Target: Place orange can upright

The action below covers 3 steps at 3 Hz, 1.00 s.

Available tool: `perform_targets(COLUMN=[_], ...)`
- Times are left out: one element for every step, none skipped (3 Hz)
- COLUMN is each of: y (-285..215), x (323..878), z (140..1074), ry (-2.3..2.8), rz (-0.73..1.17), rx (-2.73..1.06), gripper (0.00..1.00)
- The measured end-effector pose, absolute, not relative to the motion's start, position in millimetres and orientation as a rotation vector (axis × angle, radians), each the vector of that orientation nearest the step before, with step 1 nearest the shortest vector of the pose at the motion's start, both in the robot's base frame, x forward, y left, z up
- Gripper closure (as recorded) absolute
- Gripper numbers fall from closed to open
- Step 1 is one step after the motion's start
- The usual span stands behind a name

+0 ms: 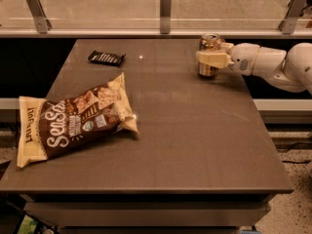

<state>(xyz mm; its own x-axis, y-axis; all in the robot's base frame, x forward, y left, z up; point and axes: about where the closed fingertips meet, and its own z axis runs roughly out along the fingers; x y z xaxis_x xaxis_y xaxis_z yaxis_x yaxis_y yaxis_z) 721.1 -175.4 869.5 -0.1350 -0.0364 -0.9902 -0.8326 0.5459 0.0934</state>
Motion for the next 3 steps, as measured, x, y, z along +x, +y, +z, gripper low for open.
perform_targets(y=[-175.3, -175.1, -171.7], x=[721.1, 721.1, 721.6], z=[869.7, 869.8, 869.6], ry=[1.567, 1.567, 1.565], rz=[0.817, 0.817, 0.822], rx=[-0.763, -0.763, -0.767], gripper=[0.36, 0.13, 0.0])
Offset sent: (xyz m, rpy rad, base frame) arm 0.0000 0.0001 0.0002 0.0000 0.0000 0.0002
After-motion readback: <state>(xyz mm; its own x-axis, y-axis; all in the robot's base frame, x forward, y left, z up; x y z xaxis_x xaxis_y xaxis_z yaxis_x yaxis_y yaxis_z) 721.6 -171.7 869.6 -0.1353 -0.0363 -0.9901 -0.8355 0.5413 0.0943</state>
